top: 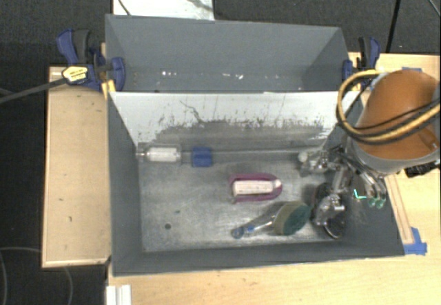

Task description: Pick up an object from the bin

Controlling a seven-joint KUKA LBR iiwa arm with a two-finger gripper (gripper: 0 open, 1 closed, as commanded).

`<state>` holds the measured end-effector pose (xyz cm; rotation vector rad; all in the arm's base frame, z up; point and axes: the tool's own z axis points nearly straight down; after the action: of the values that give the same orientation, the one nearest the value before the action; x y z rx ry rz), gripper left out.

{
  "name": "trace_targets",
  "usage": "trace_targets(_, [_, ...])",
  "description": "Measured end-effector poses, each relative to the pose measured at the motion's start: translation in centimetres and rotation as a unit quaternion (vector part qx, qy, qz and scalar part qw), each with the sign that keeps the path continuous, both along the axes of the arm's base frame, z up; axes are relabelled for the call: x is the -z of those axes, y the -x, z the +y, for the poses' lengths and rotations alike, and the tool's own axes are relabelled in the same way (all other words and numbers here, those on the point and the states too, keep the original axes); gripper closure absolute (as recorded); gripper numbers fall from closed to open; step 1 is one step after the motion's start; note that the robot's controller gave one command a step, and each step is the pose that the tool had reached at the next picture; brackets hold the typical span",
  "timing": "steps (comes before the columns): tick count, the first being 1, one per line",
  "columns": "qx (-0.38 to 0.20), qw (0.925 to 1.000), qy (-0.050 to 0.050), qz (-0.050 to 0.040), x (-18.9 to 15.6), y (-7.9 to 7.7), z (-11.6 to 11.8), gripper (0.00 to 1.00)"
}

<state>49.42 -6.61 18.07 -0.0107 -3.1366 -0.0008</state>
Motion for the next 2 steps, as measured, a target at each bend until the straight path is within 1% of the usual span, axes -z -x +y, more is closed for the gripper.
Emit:
trace_targets(1, [-0.052,0.9987,0.000,-0.0016,10.67,-1.63,0.62,0.00])
trace_targets(2, [-0.054,0.9985,0.001,-0.0050,10.31,-1.83,0.59,1.00])
